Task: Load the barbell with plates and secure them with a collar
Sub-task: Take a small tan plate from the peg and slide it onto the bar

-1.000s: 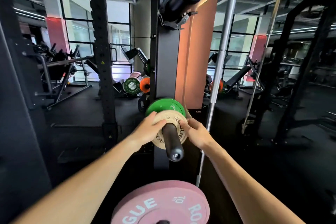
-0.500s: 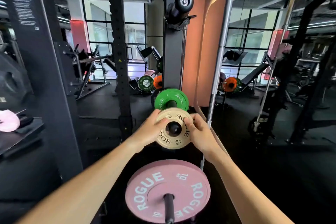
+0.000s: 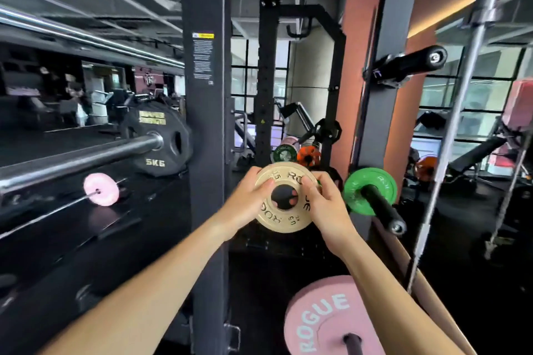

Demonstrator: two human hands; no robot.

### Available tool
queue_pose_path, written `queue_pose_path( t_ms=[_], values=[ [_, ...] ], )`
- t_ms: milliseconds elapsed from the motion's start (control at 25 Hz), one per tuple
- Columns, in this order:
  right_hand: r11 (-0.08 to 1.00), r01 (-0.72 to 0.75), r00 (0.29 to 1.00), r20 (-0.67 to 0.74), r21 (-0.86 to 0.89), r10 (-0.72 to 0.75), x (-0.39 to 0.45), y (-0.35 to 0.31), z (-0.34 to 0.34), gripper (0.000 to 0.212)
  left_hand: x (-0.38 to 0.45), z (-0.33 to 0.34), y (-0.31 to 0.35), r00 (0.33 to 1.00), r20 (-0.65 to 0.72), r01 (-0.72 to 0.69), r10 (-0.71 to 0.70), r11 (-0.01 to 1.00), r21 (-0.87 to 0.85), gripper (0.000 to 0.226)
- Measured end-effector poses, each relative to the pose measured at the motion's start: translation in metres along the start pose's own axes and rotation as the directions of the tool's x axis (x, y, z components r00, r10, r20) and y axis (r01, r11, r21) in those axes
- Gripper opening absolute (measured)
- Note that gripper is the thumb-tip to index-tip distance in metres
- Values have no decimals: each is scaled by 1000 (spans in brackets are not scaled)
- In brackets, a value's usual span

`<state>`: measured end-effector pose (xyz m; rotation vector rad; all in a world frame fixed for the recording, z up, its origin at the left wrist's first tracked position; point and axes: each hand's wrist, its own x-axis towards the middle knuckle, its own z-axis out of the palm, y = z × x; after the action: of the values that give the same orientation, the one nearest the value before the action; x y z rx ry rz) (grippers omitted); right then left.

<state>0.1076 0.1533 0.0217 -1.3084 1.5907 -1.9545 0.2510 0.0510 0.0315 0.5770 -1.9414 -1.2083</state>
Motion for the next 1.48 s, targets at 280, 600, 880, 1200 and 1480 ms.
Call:
queue_pose_path(
  t_ms=[280,600,880,1200,1480],
  values=[
    [991,19,982,183,133,-43,-26,-37,258,14,-75,-248,-25,968,-246,-27,40,998,57,10],
    [970,17,953,289,244,-89,-32,-77,388,18,-129,-359,-29,865,-448,-169,228,971,167,5],
    [984,65,956,273,167,-110,-40,-75,440,12,-126,-399,-47,821,-566,-159,78,983,-96,20],
    [903,413,874,227,119,-429,-47,-44,456,4,-95,-397,-90,729,-675,-291,117,945,-151,39],
    [935,354,907,246,-11,-341,3,-17,448,11,-48,-428,-120,969,-243,-77,45,989,-124,25]
  ],
)
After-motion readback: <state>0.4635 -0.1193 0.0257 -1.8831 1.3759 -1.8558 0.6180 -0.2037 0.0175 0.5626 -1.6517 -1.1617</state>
